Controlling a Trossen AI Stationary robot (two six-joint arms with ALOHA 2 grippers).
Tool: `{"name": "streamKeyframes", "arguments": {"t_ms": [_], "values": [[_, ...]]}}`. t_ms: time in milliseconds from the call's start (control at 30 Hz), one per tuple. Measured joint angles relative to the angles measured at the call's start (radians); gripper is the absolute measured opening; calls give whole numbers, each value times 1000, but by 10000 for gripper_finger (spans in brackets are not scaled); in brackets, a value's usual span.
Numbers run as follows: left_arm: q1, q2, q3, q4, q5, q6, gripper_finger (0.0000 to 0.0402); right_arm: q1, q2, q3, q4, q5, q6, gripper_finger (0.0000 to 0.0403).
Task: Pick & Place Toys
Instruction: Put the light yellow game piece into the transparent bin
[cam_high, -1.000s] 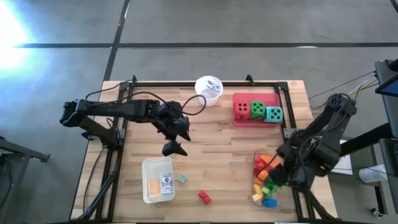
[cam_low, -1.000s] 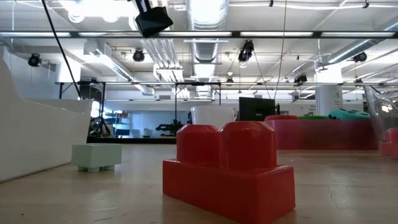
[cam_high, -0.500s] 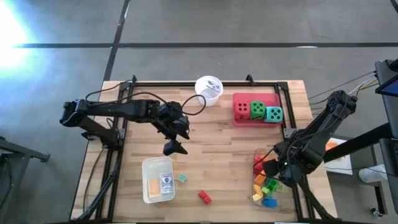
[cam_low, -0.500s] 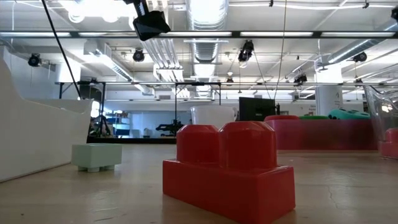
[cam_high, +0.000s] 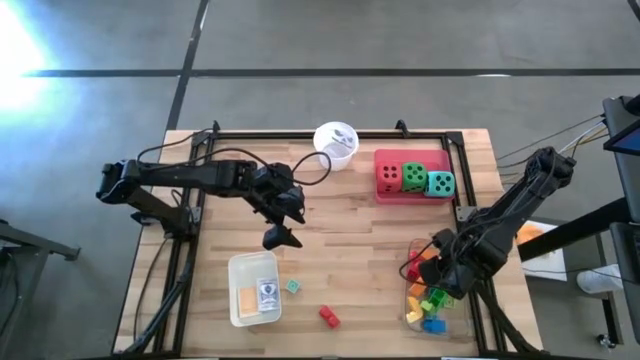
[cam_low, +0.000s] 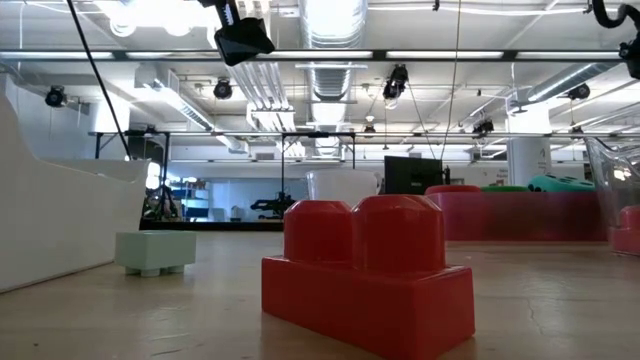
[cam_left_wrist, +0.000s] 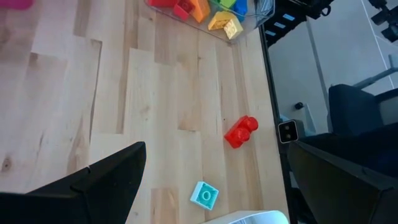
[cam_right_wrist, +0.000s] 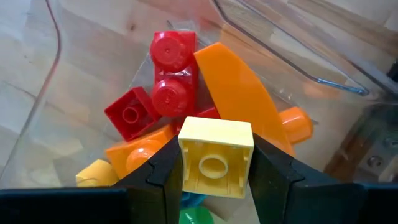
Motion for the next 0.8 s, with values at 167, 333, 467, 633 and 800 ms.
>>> {"name": "streamKeyframes", "arguments": {"t_ms": [167, 333, 467, 633, 800], "values": [[0, 0, 0, 0, 0, 0, 393, -1, 0, -19, 7, 0, -5, 129], [0, 0, 0, 0, 0, 1, 393, -1, 0, -75, 104, 0, -3, 129], [0, 0, 0, 0, 0, 1, 393, -3, 0, -112, 175, 0, 2, 129], [0, 0, 0, 0, 0, 0, 393, -3, -1, -124, 175, -8, -3, 129], [0, 0, 0, 0, 0, 0, 393, -3, -1, -126, 174, -32, -11, 129]]}}
